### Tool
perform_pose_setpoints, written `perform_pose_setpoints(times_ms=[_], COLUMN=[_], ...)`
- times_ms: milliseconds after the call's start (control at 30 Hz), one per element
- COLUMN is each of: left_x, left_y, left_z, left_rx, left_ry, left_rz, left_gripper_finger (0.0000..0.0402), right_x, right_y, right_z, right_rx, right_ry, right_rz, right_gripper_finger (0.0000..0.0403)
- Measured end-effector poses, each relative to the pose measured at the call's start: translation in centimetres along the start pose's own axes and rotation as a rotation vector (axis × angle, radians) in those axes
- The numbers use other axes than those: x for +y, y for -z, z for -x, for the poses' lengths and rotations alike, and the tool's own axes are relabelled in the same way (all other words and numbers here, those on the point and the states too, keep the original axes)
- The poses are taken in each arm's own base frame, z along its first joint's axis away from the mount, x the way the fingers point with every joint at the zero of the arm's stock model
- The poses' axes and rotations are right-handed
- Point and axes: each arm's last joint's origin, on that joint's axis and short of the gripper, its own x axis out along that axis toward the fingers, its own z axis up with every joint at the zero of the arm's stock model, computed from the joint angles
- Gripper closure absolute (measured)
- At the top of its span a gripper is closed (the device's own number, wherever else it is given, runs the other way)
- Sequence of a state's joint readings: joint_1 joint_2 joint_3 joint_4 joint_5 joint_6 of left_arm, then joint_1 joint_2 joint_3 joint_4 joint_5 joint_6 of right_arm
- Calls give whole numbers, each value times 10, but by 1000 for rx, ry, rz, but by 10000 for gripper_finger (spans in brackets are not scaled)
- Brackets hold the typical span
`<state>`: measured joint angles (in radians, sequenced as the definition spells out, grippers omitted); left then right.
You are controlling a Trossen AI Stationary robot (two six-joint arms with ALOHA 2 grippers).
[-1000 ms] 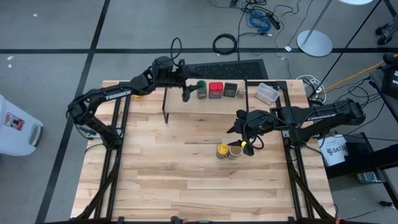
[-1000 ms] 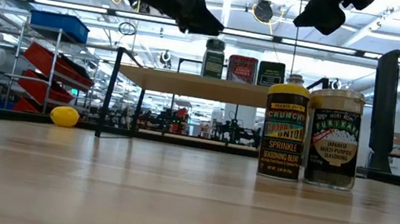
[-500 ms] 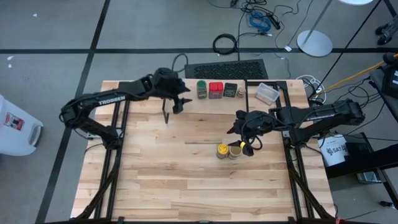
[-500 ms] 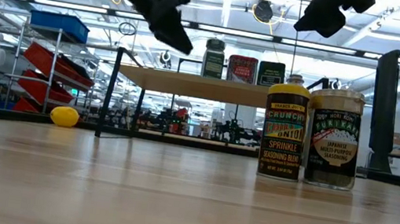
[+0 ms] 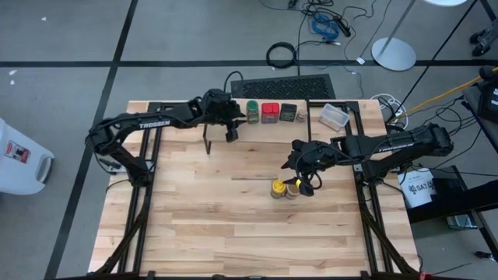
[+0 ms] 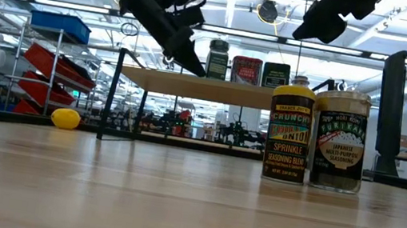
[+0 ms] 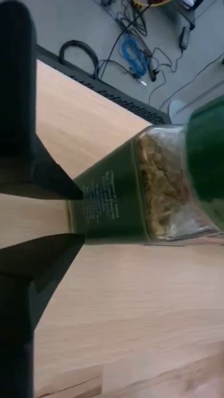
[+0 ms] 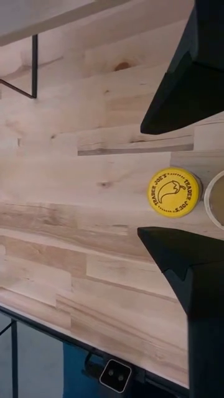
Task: Shelf spices
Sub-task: Put the green seasoning bottle on the shelf, then put the brown seasoning bottle on the shelf
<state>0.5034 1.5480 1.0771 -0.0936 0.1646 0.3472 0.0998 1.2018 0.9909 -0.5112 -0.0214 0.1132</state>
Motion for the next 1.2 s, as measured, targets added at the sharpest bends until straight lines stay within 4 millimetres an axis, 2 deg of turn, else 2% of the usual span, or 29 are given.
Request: perform_pose_setpoints(times_ms=[200, 833, 1033, 1200], left_x=[1, 5, 6, -1], left_y=[1, -8, -7, -9], left_z=[-4, -3, -2, 13], left_rx=[-4, -85, -54, -4], left_ry=[-9, -81, -121, -98], left_rz=[-25, -100, -99, -68], left_gripper_finger=[315, 316, 316, 316], right_x=[0, 0, 0, 1], right_y=[0, -1, -1, 8], right_z=[0, 0, 0, 8], right_rx=[0, -15, -8, 71], right_ry=[0, -1, -5, -5], right_rz=[14, 21, -2, -101], right_gripper_finger=[161, 161, 161, 161])
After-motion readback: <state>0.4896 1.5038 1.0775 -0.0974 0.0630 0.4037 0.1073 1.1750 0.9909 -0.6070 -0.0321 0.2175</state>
